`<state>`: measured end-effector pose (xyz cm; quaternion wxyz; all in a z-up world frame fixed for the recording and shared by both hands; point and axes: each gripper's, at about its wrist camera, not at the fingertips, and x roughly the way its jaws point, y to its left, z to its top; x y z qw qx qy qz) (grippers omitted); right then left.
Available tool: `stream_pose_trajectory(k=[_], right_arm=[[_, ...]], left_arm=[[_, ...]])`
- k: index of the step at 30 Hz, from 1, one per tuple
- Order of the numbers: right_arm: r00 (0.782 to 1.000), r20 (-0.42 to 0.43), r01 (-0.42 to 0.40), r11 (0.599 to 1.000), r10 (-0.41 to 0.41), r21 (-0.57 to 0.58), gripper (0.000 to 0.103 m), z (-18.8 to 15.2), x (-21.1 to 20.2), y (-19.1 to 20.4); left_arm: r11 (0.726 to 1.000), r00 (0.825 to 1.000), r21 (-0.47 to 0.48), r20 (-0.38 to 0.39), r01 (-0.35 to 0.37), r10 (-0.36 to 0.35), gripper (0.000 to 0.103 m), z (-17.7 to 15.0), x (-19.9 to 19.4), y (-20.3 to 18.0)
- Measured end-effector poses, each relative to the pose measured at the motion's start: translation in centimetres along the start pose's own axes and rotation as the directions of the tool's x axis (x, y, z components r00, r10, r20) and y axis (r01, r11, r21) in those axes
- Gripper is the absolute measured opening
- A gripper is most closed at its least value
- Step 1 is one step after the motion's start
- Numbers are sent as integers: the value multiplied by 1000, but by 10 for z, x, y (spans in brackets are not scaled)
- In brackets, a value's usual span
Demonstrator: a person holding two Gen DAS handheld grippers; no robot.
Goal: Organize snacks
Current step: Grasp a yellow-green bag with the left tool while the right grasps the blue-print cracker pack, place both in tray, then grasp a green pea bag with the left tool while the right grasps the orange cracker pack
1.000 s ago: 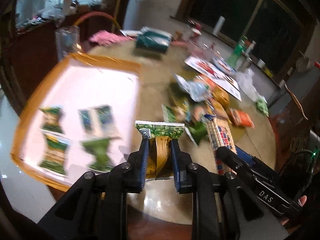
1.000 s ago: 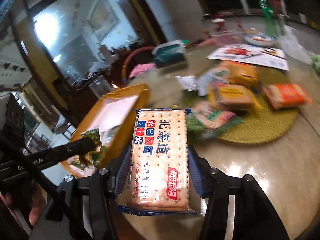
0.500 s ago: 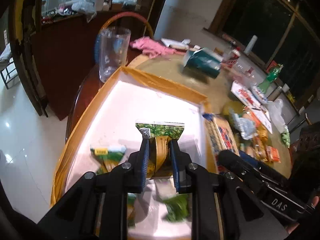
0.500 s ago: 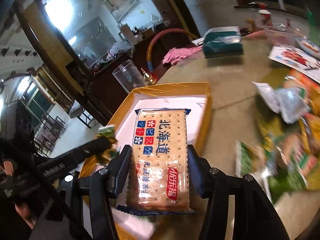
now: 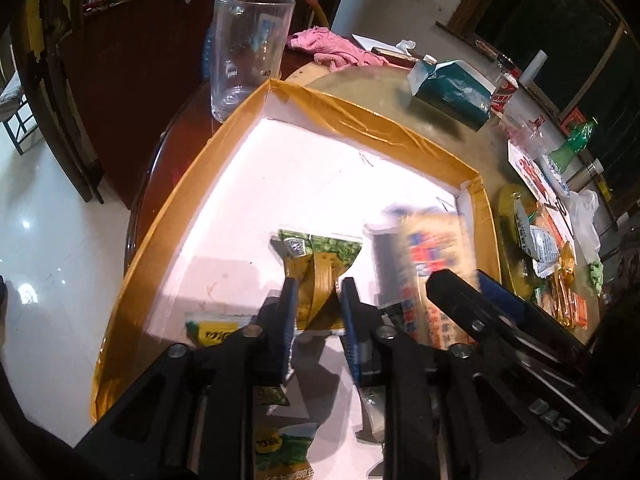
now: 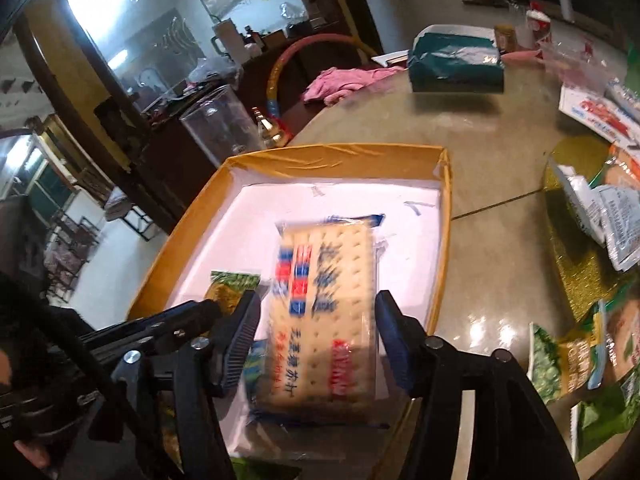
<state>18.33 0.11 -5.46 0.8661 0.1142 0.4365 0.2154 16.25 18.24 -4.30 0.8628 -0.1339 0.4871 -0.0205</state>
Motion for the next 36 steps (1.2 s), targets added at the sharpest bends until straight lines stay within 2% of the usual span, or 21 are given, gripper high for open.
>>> stream_pose_trajectory(k=[2, 4, 7, 11, 16, 19, 23, 26, 31, 33, 35, 36], right_arm=[[999, 22, -37, 999, 36, 19, 69, -2, -11, -4], [998, 50, -40, 998, 38, 38, 73, -5, -29, -8], [992, 107, -76, 994, 69, 72, 73, -15, -64, -16], [977, 190, -114, 991, 100, 66, 73, -40, -117, -29], [968, 243, -87, 992, 62, 95, 73, -76, -161, -58], [969, 245, -80, 982, 36, 171, 73, -91, -175, -90], [966, 260, -74, 963, 4, 259, 73, -105, -194, -134], [962, 270, -48, 945, -43, 324, 73, -113, -207, -165], [960, 256, -10, 901, -113, 434, 73, -124, -214, -207], [962, 249, -15, 890, -112, 456, 73, -128, -211, -215], [963, 246, -21, 883, -108, 468, 73, -131, -210, -221], [964, 245, -21, 883, -107, 469, 73, -131, -209, -223]], left_arm=[[1000, 1000, -1, 25, -10, 10, 58, -3, -7, 0], [1000, 997, 0, 72, -5, 5, 67, -7, -20, -3], [1000, 994, 24, 113, -8, 5, 69, -16, -41, -16], [999, 985, 52, 174, 10, -19, 78, -37, -67, -39], [991, 983, 121, 164, 57, -77, 79, -67, -81, -81], [982, 983, 166, 138, 95, -118, 79, -82, -81, -111], [961, 985, 252, 104, 110, -140, 80, -95, -74, -151], [933, 985, 341, 83, 113, -149, 80, -102, -61, -184], [864, 993, 501, 67, 54, -101, 80, -112, -20, -237], [850, 994, 525, 56, 48, -91, 76, -112, -6, -249], [836, 995, 546, 41, 50, -86, 63, -109, 8, -260], [833, 996, 551, 35, 52, -85, 60, -109, 12, -262]])
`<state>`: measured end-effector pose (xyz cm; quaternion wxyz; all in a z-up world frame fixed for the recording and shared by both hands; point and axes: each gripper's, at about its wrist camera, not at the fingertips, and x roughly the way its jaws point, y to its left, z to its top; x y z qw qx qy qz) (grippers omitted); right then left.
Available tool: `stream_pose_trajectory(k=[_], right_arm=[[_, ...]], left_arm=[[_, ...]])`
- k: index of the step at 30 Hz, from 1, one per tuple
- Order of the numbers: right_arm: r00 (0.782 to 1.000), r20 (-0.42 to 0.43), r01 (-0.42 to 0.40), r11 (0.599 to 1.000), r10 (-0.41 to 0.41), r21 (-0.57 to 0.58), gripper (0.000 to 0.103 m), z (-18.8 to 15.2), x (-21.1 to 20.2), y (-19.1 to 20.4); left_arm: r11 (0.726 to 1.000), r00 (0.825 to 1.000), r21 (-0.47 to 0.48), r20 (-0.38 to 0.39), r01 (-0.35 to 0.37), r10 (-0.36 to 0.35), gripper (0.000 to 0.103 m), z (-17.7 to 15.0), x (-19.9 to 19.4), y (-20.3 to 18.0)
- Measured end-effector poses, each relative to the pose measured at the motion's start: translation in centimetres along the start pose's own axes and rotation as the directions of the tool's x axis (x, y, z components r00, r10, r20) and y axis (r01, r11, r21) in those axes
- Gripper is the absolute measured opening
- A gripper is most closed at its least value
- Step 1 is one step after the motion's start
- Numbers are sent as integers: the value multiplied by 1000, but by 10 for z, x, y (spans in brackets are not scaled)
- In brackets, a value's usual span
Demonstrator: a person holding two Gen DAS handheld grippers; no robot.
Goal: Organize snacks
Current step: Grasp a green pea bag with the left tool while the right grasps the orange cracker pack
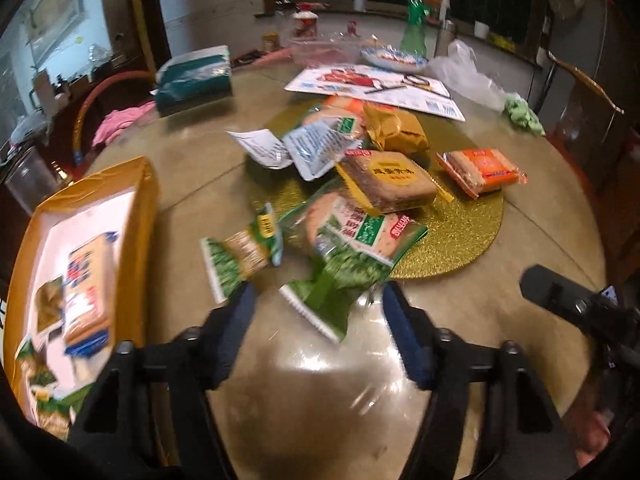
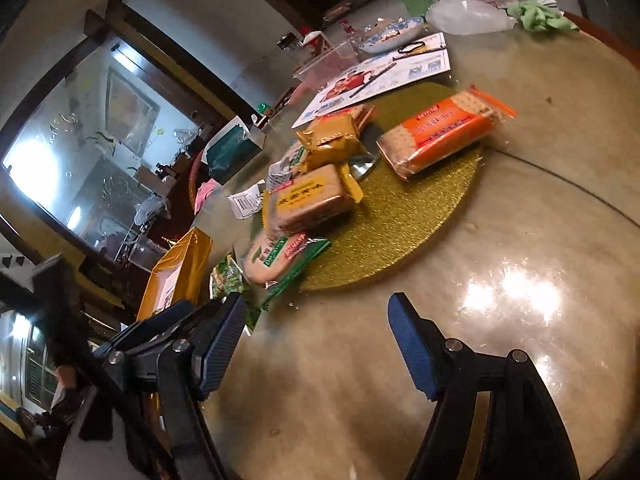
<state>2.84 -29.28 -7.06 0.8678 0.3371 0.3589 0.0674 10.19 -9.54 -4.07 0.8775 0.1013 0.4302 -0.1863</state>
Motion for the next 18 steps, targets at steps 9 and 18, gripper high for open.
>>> stream_pose_trajectory(k=[9, 18], right_arm=[[1000, 1, -2, 1000, 2, 1, 73, -1, -1, -5], [999, -19, 43, 999, -43, 15, 73, 4, 5, -11]], left_arm=[[999, 999, 8, -28, 46, -46, 28, -3, 16, -6], [986, 994, -141, -59, 84, -93, 20, -45, -17, 16]])
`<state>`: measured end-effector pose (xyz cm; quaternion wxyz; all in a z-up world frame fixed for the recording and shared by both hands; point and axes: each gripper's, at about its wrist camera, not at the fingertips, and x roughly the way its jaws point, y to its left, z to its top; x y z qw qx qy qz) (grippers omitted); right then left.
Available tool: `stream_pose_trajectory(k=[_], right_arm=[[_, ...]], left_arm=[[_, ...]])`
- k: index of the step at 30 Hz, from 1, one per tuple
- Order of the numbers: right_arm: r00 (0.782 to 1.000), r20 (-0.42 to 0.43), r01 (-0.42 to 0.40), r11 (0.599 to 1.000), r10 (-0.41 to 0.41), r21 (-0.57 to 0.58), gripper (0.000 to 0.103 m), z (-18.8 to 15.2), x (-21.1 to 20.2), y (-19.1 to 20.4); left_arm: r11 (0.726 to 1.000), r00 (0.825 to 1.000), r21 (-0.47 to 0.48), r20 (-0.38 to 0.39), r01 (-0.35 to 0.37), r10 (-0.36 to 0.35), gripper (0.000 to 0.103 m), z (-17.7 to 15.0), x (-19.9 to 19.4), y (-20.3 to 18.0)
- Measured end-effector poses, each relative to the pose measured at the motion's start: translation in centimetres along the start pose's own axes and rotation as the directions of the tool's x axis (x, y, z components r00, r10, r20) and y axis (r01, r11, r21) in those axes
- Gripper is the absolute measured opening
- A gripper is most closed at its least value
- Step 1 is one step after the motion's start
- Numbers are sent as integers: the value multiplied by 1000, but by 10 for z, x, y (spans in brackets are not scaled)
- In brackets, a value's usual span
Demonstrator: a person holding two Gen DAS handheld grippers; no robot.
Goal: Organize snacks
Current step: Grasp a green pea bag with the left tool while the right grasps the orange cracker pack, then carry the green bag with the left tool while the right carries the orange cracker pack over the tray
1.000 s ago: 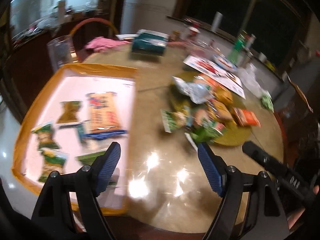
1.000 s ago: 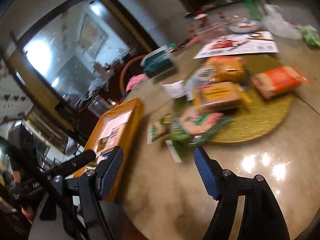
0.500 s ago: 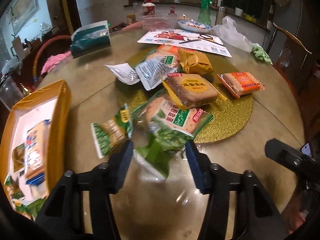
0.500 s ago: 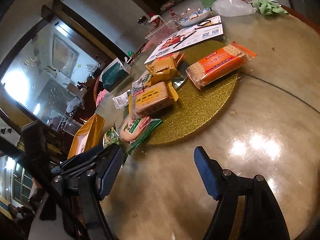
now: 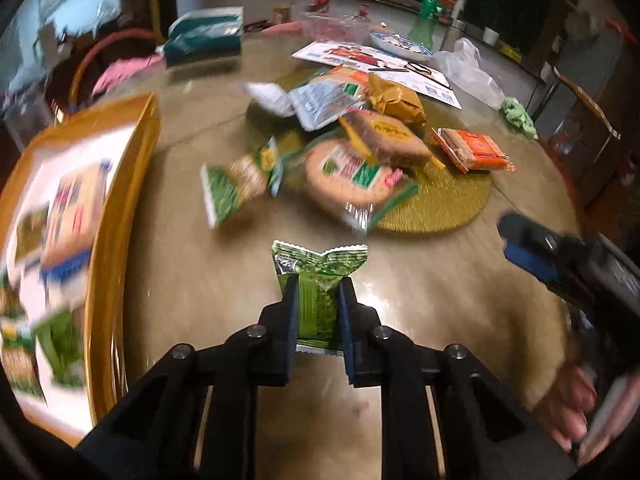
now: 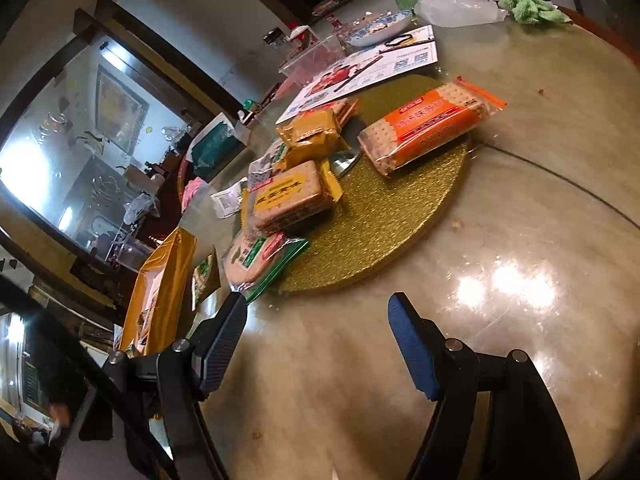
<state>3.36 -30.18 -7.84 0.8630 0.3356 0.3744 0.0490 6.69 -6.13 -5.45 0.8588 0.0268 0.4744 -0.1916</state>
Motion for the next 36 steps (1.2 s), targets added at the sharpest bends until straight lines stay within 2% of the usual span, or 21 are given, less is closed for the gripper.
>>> stream_pose_trajectory(k=[2, 7, 9, 12, 15, 20, 22, 24, 26, 28, 36], right_arm=[[1000, 6, 17, 1000, -17, 9, 73, 7, 1, -3], [993, -17, 119, 989, -118, 89, 73, 46, 20, -23], [983, -10, 184, 977, -184, 110, 73, 63, 25, -29], [977, -21, 213, 961, -212, 176, 74, 88, 36, -39], [960, -32, 281, 944, -279, 174, 75, 109, 52, -38], [906, -11, 419, 891, -424, 173, 79, 131, 75, -32], [870, -7, 490, 863, -493, 122, 79, 137, 86, -27], [821, -1, 571, 820, -572, 30, 79, 138, 98, -20], [805, 3, 593, 805, -593, -29, 77, 134, 100, -17], [800, 11, 599, 798, -600, -66, 65, 121, 91, -15], [842, 40, 538, 831, -538, -142, 59, 48, 38, -10]], left_arm=[[1000, 1000, -24, -4, 2, -2, 20, -11, -9, 5], [999, 1000, -45, -19, 3, -3, 20, -22, -18, 15], [999, 1000, -50, -22, 4, -5, 20, -23, -19, 17], [998, 1000, -55, -23, 16, -17, 20, -24, -21, 21], [998, 1000, -56, -20, 10, -11, 20, -24, -21, 22], [998, 1000, -54, -17, 12, -13, 20, -24, -21, 23], [998, 1000, -59, -17, 15, -16, 20, -24, -21, 24], [998, 1000, -64, -18, 21, -22, 20, -24, -21, 25], [998, 1000, -66, -16, 23, -24, 20, -24, -21, 26], [997, 1000, -68, -14, 24, -25, 20, -24, -21, 26], [996, 999, -81, -10, 35, -36, 21, -25, -19, 27]])
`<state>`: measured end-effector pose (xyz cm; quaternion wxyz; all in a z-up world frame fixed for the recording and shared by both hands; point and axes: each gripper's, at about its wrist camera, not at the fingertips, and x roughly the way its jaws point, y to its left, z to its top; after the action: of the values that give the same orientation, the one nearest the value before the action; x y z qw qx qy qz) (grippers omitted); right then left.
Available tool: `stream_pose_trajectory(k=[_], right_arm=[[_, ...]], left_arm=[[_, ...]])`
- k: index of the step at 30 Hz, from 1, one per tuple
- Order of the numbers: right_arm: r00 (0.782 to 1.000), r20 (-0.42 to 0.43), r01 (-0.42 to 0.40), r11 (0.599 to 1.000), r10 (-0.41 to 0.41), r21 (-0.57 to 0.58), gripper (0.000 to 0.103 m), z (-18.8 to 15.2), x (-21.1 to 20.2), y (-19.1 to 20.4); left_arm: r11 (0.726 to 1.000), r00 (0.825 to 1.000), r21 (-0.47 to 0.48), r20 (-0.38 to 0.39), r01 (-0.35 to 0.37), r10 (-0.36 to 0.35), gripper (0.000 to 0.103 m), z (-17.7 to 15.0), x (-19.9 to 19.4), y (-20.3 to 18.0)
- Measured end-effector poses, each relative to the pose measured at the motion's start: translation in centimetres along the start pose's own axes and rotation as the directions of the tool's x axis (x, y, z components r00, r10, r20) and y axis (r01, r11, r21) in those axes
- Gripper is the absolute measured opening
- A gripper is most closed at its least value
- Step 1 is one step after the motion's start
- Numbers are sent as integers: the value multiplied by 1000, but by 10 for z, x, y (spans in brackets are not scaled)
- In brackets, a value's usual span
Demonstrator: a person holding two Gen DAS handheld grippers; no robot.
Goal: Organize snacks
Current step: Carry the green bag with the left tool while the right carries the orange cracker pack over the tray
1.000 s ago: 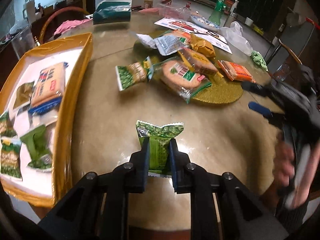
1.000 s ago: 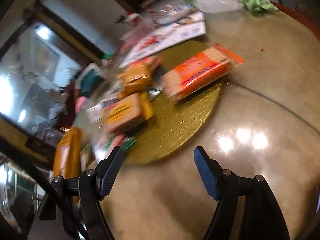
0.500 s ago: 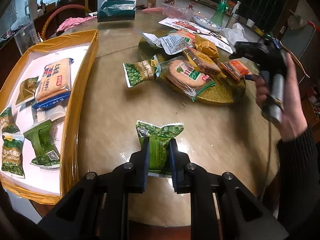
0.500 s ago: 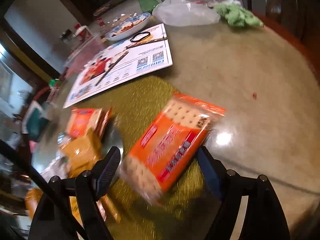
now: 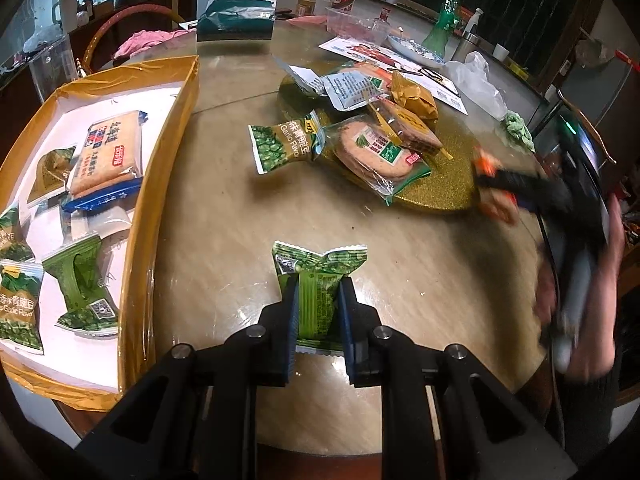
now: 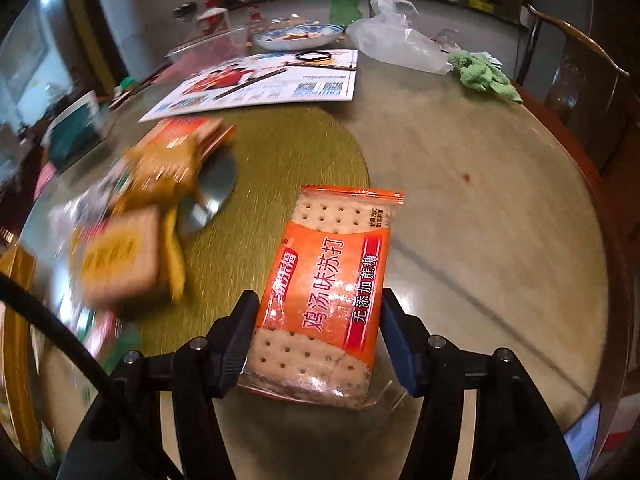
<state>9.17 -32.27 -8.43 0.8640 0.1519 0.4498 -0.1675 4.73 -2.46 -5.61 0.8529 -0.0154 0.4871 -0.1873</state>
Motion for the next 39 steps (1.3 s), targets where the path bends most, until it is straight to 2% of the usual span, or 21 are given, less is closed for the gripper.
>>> stream_pose_trajectory(k=[5, 7, 9, 12, 14, 18, 21, 22, 27, 32, 35, 39], right_arm=[[995, 24, -91, 995, 92, -31, 58, -43, -29, 5], [986, 22, -164, 986, 165, -24, 58, -50, -35, 6], [965, 35, -261, 965, 261, 0, 57, -53, -37, 4], [953, 51, -299, 954, 298, 17, 57, -59, -40, 9], [933, 60, -357, 934, 355, 18, 57, -61, -48, 16], [902, 81, -422, 905, 425, -52, 57, -65, -70, 39], [864, 83, -487, 866, 497, -110, 57, -68, -89, 60], [848, 81, -513, 849, 524, -130, 57, -68, -96, 69], [792, 44, -587, 780, 608, -216, 56, -63, -115, 111], [742, -25, -651, 711, 670, -267, 56, -58, -116, 161], [732, -61, -662, 688, 679, -297, 56, -56, -112, 196], [726, -121, -676, 669, 677, -308, 55, -48, -95, 240]], left_arm=[[1000, 1000, -9, 8, -3, 3, 21, 1, 2, 0], [1000, 1000, -11, 13, -10, 10, 21, -2, 0, 0], [1000, 1000, -14, 15, 16, -16, 20, -4, -4, 0], [998, 999, -39, 29, 39, -38, 20, -8, -15, 2], [997, 998, -53, 47, 55, -52, 20, -8, -28, 4], [996, 995, -76, 90, 52, -45, 20, -5, -58, 12], [994, 991, -95, 128, 44, -32, 20, 0, -83, 25], [994, 989, -104, 143, 35, -20, 20, 2, -93, 31], [986, 974, -167, 223, -10, 48, 20, 14, -136, 72], [968, 958, -237, 251, -79, 139, 20, 28, -158, 118], [957, 952, -270, 249, -109, 179, 20, 39, -159, 146], [947, 959, -296, 209, -124, 191, 20, 56, -144, 183]])
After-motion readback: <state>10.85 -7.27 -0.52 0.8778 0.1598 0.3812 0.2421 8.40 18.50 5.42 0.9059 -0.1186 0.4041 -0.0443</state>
